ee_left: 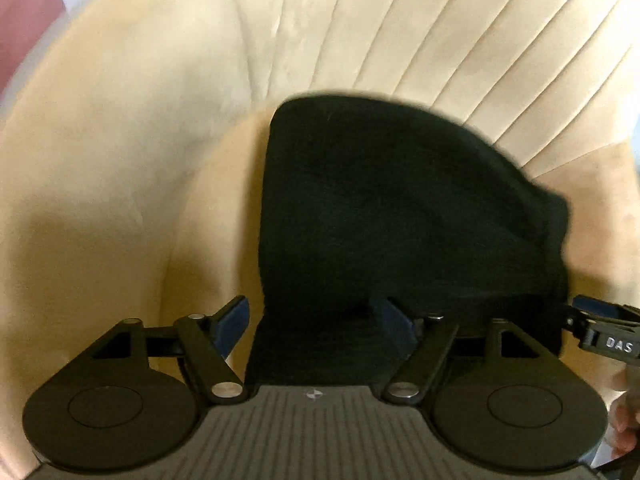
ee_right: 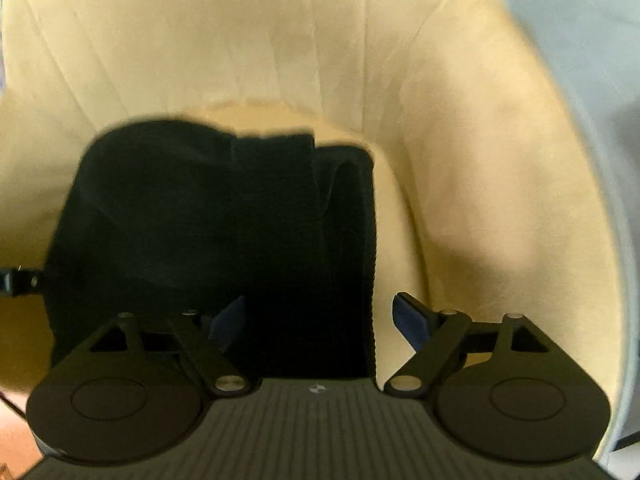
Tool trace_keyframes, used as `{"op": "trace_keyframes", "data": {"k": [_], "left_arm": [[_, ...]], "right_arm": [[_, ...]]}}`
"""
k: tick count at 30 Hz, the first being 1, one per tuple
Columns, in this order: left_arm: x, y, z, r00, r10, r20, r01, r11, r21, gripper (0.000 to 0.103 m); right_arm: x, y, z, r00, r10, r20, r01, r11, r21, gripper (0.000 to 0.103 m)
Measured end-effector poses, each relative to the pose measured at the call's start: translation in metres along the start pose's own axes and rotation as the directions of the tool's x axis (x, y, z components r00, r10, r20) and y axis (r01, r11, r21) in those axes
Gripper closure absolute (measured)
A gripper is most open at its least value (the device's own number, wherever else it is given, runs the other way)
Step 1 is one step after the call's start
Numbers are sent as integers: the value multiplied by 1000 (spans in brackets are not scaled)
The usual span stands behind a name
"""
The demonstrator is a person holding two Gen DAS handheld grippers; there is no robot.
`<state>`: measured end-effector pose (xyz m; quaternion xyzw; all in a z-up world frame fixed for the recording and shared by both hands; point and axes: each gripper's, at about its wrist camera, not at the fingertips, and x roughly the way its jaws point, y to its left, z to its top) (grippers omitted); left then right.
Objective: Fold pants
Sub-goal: 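Carry the folded pants with both tools over the beige chair seat, then lower the pants onto the chair seat and open both tools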
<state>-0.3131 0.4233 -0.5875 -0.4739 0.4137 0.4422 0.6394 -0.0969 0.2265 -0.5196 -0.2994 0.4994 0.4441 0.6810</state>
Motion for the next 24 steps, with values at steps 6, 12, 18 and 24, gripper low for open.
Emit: {"op": "trace_keyframes", "data": {"k": [6, 12, 18, 24], "left_arm": [[-60, -29, -3, 995, -6, 96, -3, 996, 91, 17], [-145, -56, -22, 973, -33, 227, -1, 989, 147, 10], [-235, -90, -72, 933, -44, 357, -14, 987, 157, 2], [-290, -126, -137, 900, -1, 436, -82, 982, 170, 0]], "right_arm": [[-61, 11, -1, 996, -1, 87, -3, 999, 44, 15], [-143, 25, -11, 983, 31, 181, -42, 998, 54, 11], [-229, 25, -33, 955, 67, 288, -71, 997, 5, 4], [-297, 28, -81, 939, 76, 337, -70, 997, -29, 1]]}}
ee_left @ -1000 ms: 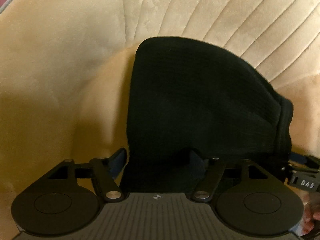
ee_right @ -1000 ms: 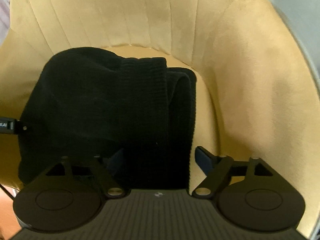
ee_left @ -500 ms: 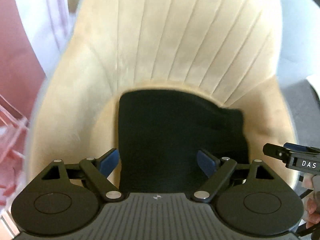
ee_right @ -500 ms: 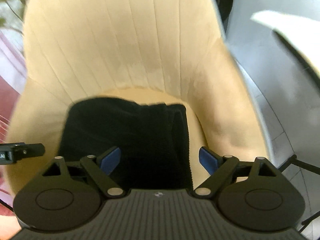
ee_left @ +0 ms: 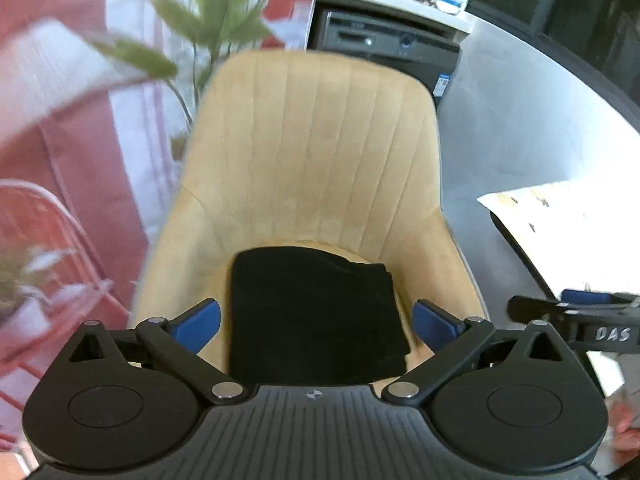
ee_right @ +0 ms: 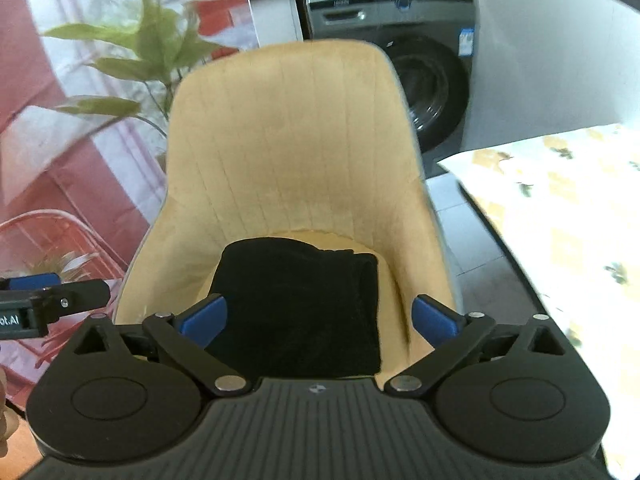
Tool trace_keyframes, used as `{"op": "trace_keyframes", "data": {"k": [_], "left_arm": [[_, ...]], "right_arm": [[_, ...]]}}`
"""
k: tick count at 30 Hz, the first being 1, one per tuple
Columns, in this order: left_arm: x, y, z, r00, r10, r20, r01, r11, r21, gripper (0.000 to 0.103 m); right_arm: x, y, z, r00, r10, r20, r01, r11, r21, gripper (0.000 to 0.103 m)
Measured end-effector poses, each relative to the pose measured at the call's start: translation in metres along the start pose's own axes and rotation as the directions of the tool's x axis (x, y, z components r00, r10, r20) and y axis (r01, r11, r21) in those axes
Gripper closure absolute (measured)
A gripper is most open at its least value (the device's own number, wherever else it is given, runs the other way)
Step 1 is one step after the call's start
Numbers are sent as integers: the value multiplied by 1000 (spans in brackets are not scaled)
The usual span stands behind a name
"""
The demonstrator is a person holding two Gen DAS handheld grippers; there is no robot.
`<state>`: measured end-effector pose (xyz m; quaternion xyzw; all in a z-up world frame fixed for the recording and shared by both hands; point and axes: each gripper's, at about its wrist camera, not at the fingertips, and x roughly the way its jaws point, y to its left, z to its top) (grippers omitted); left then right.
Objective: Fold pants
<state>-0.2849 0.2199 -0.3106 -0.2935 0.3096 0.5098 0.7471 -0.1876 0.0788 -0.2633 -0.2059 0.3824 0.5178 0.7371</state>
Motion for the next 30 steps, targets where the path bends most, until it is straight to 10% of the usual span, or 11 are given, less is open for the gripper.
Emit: {"op": "trace_keyframes", "data": {"k": [6, 16, 30], "left_arm": [[-60, -39, -36, 989, 143, 36, -147, 983, 112, 0], [-107, -42, -89, 1000, 23, 12, -22, 997, -73, 0], [-125, -36, -105, 998, 58, 21, -55, 992, -114, 0]], "right_arm": [[-60, 1, -29, 999, 48, 20, -48, 998, -30, 0], [-101, -3, -69, 997, 79, -21, -80, 994, -80, 0], [-107, 1, -88, 995, 85, -46, -88, 995, -52, 0]]}}
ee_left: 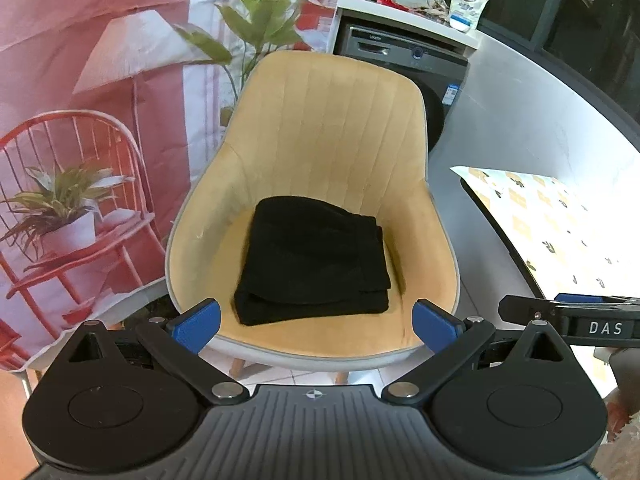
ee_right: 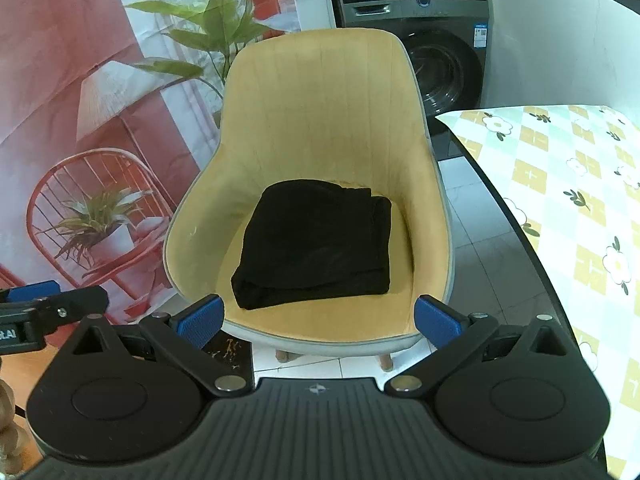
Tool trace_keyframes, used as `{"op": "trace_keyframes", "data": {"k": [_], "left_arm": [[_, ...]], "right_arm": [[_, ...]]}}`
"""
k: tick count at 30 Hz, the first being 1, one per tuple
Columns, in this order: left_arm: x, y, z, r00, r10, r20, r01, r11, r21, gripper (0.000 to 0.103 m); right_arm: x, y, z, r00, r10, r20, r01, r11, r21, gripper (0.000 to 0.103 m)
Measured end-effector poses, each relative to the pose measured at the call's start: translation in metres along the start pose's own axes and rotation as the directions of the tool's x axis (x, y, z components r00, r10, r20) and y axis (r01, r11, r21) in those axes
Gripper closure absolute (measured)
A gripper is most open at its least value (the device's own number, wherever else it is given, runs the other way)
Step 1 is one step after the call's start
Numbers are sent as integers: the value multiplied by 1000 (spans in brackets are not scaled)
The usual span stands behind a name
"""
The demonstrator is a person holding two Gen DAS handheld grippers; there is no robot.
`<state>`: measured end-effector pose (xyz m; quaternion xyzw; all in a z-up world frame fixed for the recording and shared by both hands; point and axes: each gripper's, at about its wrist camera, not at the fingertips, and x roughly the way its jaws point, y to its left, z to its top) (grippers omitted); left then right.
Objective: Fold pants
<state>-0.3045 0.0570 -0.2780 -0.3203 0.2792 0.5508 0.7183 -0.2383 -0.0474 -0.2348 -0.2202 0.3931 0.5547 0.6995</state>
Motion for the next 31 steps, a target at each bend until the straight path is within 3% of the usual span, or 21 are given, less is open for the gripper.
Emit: {"op": "trace_keyframes", "data": {"k": [8, 31], "left_arm": [[-10, 0, -4, 999, -10, 37, 10, 1000, -9, 0], [-1, -1, -1, 999, 21, 37, -19, 999, -50, 0]], "right_arm": [[4, 4, -4, 1000, 13, -22, -13, 1000, 2, 0], [18, 5, 11, 999, 30, -39, -31, 999, -23, 0]]}}
